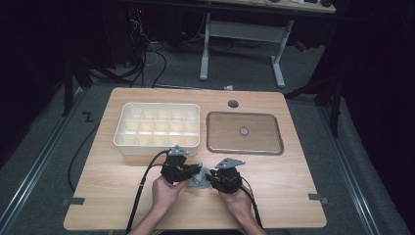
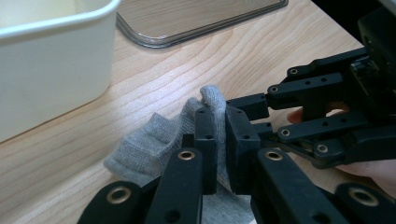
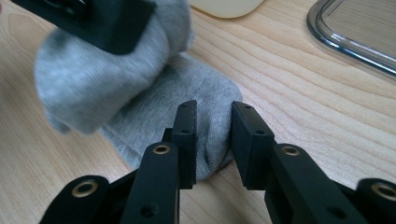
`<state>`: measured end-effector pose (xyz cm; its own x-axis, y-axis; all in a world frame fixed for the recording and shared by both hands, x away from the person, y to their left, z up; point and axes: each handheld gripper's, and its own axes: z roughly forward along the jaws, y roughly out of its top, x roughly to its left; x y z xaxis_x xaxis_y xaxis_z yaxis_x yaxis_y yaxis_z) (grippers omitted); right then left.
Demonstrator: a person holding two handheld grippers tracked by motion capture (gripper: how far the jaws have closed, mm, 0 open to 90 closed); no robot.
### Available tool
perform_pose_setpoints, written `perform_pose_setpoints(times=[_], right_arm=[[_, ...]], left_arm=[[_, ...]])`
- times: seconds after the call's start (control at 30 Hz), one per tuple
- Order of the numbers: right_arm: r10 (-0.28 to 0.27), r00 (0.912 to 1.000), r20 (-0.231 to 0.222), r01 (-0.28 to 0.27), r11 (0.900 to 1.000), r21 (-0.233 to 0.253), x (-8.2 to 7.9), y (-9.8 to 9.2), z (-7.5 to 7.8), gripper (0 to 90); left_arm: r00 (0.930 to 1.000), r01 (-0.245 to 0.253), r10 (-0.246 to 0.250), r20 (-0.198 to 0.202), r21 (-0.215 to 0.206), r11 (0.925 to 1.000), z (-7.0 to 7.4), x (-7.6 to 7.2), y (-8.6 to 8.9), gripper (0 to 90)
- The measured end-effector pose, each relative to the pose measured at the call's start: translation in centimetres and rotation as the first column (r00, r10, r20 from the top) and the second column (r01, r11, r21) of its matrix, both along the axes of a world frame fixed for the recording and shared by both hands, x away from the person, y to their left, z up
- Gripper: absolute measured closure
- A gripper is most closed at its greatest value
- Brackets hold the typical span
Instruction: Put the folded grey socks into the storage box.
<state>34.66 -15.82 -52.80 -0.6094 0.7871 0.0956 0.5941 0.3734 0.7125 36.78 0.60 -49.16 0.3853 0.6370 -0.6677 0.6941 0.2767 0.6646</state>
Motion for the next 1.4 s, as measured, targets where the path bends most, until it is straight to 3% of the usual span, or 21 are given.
perform_pose_setpoints(times=[0.27, 0.5, 0.93, 1.13, 1.4], right_arm=[[0.005, 1.0, 0.004, -0.004, 1.0, -0.002, 0.0, 0.0, 0.0, 72.2], [0.007, 1.0, 0.005, -0.007, 1.0, -0.002, 0.0, 0.0, 0.0, 72.1], [0.012, 0.9999, 0.0, -0.012, 1.0, -0.018, 0.1, 0.3, 0.1, 72.1], [0.017, 0.9999, -0.001, -0.017, 0.999, -0.027, 0.1, 0.3, 0.1, 72.1], [0.025, 0.9997, -0.003, -0.025, 0.999, -0.035, 0.1, 0.4, 0.2, 71.5]], left_arm=[[1.0, -0.004, 0.004, -0.004, -0.001, 1.0, -0.7, 0.6, -0.9, 84.5], [1.0, -0.008, 0.008, -0.002, 0.025, 0.9997, -1.5, 0.9, -1.3, 84.3], [0.9997, -0.007, 0.008, -0.025, 0.035, 0.9994, -2.2, 1.3, -1.3, 84.0], [0.9998, 0.014, -0.012, -0.017, 0.075, 0.9971, -2.9, 1.3, -1.5, 84.1], [0.9996, 0.016, -0.015, -0.025, 0.066, 0.9977, -3.0, 1.3, -1.3, 83.2]])
